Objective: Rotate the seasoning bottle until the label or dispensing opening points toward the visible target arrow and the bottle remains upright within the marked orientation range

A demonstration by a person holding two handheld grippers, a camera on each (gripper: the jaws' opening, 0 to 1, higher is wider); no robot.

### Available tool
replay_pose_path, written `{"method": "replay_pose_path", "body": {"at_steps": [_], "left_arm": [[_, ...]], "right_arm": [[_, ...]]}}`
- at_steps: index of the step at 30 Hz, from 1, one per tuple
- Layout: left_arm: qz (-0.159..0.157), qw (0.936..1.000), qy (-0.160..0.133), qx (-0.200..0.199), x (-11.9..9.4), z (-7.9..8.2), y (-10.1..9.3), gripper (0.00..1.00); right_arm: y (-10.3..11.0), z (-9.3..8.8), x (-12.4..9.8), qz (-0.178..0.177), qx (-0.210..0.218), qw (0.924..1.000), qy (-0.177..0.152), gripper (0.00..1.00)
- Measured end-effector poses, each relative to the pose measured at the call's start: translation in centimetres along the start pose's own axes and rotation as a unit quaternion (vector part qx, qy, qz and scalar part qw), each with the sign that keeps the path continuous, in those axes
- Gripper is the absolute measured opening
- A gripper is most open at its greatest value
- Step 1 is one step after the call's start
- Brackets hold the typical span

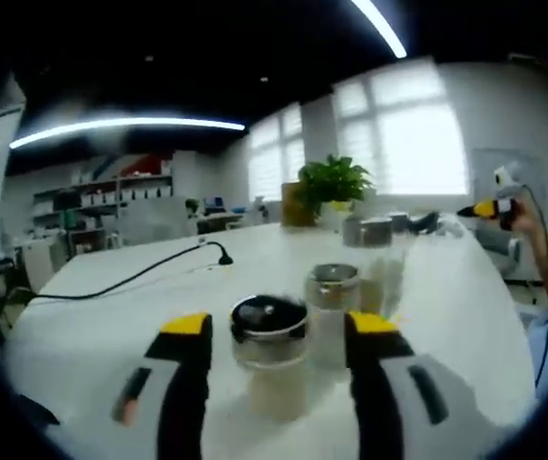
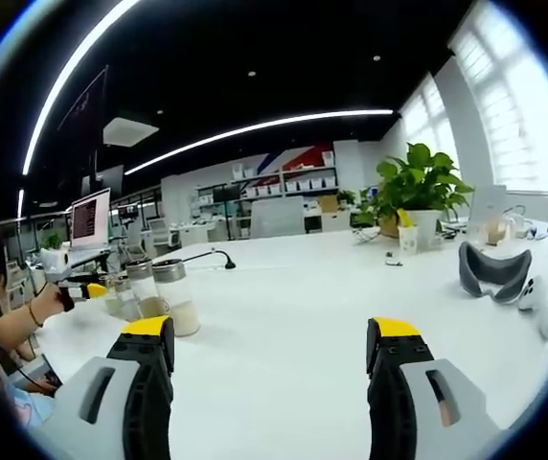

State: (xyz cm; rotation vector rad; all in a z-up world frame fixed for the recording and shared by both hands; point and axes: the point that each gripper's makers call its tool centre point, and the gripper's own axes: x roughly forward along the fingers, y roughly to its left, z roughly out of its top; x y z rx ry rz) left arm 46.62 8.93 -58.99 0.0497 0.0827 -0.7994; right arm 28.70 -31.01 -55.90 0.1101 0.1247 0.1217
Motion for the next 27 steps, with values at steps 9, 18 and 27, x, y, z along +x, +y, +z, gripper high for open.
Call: {"method": "replay_pose_path", "body": {"at_steps": [9,18,27], "left_arm": [[0.115,0.9905,0.055,-0.052,-3.4,-0.6,0.3,0.7],[0.114,0.9886,0.094,-0.027,-2.1,-2.6,0.4,0.55],[0.179,0.9798,0.062,-0.065,-1.5,-2.7,1.1,0.53]], "right_arm": [[0.5,-0.6,0.5,0.014,0.008,0.9998,0.008,0.85],[0.3,-0.6,0.4,0.008,0.009,0.9999,0.008,0.85],[0.4,-0.7,0.6,0.012,0.011,0.9998,0.01,0.85]]}}
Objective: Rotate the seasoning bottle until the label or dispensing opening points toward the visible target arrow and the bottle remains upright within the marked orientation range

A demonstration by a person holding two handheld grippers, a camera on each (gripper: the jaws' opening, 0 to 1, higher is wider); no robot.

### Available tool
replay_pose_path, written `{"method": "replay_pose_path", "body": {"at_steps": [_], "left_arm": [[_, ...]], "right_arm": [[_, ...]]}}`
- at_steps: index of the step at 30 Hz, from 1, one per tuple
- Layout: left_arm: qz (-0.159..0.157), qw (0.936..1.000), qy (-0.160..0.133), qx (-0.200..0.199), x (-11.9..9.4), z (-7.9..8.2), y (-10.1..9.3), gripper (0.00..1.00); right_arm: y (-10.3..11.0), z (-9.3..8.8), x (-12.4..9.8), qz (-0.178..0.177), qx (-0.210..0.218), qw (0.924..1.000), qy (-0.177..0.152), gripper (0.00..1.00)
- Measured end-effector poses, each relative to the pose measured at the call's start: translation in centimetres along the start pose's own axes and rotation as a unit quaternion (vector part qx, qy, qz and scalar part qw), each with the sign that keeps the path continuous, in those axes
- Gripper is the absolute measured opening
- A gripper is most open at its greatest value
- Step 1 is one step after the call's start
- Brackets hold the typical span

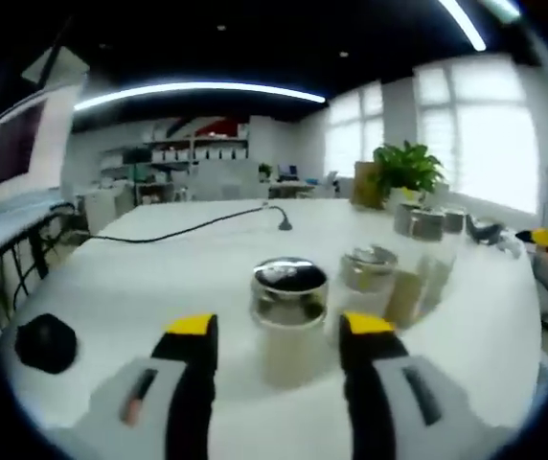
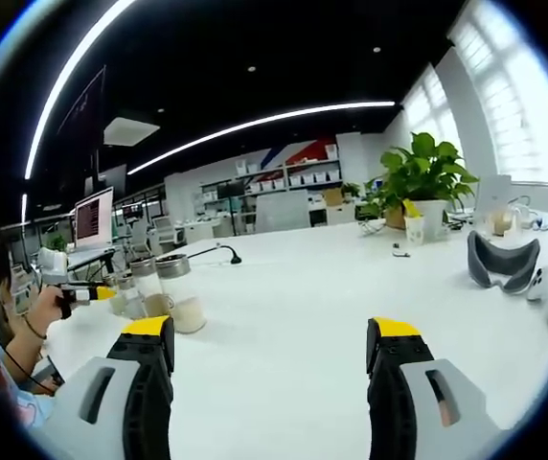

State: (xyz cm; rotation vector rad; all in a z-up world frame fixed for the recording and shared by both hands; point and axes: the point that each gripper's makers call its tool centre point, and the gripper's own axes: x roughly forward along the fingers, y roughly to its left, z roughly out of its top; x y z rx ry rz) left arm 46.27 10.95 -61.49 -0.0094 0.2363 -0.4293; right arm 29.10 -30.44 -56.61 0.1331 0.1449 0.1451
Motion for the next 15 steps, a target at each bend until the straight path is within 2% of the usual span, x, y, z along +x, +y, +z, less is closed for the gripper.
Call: {"method": "replay_pose_path", "body": {"at_steps": [6,8,9,15], "left_arm": [[0.012,0.9999,-0.01,-0.005,0.15,-0.06,0.25,0.44],[0.003,0.9999,-0.013,-0.002,0.21,0.04,-0.06,0.34],[0.013,0.9997,-0.019,-0.007,0.22,0.21,0.14,0.33],[-0.001,0.9999,-0.011,0.003,0.16,0.09,0.1,0.32]], "right_arm": [[-0.35,-0.01,-0.12,-0.006,0.002,1.0,0.001,0.85],[-0.38,-0.02,-0.1,-0.007,0.002,1.0,0.001,0.85],[-0.35,-0.06,-0.07,-0.006,0.002,1.0,0.002,0.85],[-0.22,-0.19,0.02,-0.005,0.005,1.0,0.004,0.85]]}}
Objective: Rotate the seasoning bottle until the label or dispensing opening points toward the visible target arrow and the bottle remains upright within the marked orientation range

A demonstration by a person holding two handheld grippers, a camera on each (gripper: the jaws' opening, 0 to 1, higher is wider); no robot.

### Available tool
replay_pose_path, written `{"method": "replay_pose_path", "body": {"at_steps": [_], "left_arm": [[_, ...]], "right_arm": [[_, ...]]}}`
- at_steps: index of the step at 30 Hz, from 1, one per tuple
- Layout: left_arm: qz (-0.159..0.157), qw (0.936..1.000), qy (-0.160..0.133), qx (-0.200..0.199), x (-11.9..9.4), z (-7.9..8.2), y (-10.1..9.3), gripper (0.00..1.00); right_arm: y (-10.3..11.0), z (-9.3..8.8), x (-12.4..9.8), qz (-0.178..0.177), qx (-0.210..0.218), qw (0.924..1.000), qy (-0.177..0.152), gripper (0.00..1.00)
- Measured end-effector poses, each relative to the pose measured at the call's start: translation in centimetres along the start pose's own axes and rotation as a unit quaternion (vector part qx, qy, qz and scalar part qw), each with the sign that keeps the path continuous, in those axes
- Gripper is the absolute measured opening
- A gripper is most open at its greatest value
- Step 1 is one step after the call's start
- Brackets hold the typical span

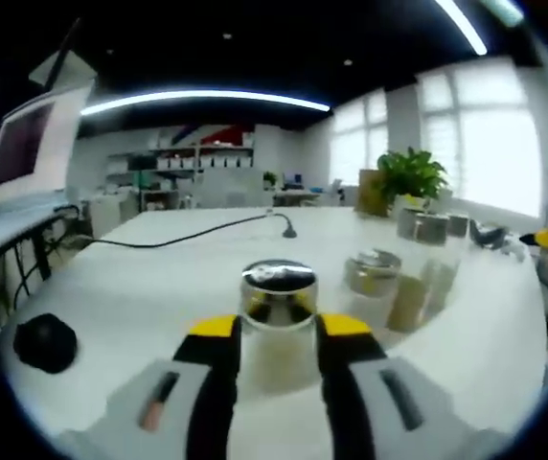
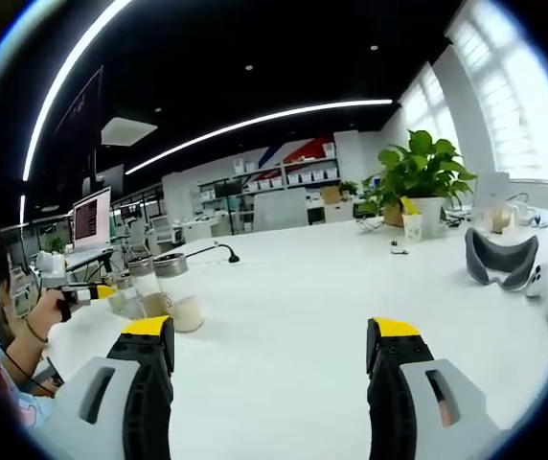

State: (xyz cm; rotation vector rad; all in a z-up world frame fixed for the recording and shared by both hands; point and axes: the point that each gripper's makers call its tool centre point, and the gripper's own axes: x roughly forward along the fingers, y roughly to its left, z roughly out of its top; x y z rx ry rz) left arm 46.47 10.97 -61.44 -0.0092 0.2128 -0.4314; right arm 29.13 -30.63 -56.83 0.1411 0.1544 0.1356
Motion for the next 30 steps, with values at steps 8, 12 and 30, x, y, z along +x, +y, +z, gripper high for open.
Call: {"method": "replay_pose_path", "body": {"at_steps": [8,12,30], "left_arm": [[-0.03,0.9995,0.006,0.013,0.07,-0.06,0.19,0.32],[-0.072,0.9967,0.027,0.025,0.21,-0.14,0.13,0.32],[-0.256,0.9629,0.061,0.061,0.57,-0.34,-0.54,0.32]], "right_arm": [[0.03,-0.1,-0.08,0.0,0.004,1.0,0.001,0.85],[-0.08,-0.14,-0.07,-0.002,0.004,1.0,0.002,0.85],[0.27,-0.32,0.23,0.003,0.004,1.0,0.005,0.85]]}}
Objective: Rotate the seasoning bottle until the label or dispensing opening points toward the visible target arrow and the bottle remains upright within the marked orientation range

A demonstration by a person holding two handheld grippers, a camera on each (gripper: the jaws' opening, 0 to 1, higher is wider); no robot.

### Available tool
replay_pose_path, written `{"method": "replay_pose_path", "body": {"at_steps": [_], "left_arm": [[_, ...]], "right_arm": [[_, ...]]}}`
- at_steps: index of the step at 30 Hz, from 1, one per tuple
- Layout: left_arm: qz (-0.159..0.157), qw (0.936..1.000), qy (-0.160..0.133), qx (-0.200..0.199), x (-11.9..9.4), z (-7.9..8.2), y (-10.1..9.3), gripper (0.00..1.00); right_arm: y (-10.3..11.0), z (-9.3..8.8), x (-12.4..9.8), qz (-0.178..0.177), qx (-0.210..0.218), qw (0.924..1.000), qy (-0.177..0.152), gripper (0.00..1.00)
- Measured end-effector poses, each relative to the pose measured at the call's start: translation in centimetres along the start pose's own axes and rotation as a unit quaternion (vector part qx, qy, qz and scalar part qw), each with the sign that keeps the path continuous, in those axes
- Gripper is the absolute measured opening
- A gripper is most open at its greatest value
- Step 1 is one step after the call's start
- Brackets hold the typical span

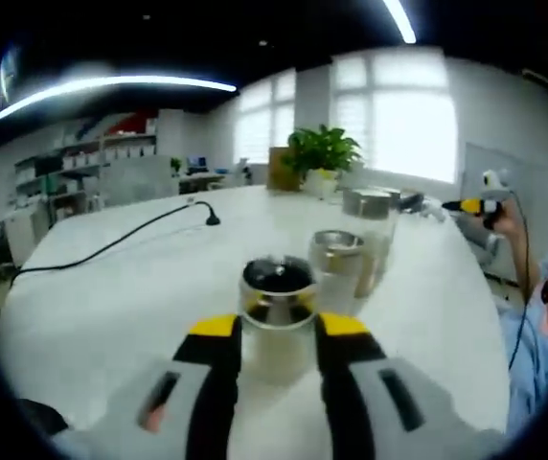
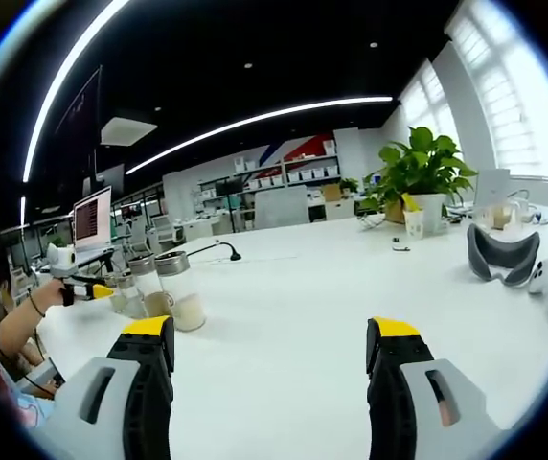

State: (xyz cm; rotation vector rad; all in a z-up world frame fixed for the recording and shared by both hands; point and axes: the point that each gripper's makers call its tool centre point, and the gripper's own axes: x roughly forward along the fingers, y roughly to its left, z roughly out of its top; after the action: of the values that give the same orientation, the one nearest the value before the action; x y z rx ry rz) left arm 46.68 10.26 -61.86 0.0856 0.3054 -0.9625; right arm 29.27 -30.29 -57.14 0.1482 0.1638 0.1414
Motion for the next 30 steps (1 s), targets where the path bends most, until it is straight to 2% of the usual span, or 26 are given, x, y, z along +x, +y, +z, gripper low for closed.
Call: {"method": "replay_pose_path", "body": {"at_steps": [2,6,9,11,13,18,22,25,30], "left_arm": [[-0.031,0.9994,0.006,0.012,0.1,0.0,-0.1,0.32],[-0.068,0.9971,0.009,0.032,0.3,0.0,-0.2,0.32],[-0.113,0.9928,-0.002,0.04,0.8,0.1,-0.4,0.32],[-0.137,0.9903,0.006,0.025,0.8,-0.1,-0.3,0.32],[-0.153,0.9875,0.013,0.037,0.9,-0.1,-0.4,0.32],[-0.194,0.9772,0.03,0.081,0.8,-0.4,-0.9,0.32],[-0.227,0.9678,0.039,0.1,0.6,-0.5,-1.3,0.31],[-0.254,0.9605,0.051,0.102,0.6,-0.6,-1.3,0.31],[-0.279,0.9536,0.059,0.098,0.6,-0.6,-1.3,0.31]], "right_arm": [[0.0,0.0,0.0,-0.002,-0.002,1.0,0.0,0.85],[-0.2,0.0,0.0,-0.005,-0.002,1.0,-0.001,0.85],[-0.1,-0.2,0.1,-0.003,-0.001,1.0,0.001,0.85],[0.0,-0.3,0.2,-0.003,0.002,1.0,0.003,0.85],[0.1,-0.4,0.2,-0.004,0.002,1.0,0.004,0.85],[0.4,-0.4,0.3,0.001,0.0,1.0,0.004,0.85],[0.3,-0.6,0.3,0.001,-0.004,1.0,0.008,0.85],[0.1,-0.6,0.2,-0.001,-0.002,1.0,0.008,0.85],[0.0,-0.6,0.2,0.0,-0.001,1.0,0.009,0.85]]}}
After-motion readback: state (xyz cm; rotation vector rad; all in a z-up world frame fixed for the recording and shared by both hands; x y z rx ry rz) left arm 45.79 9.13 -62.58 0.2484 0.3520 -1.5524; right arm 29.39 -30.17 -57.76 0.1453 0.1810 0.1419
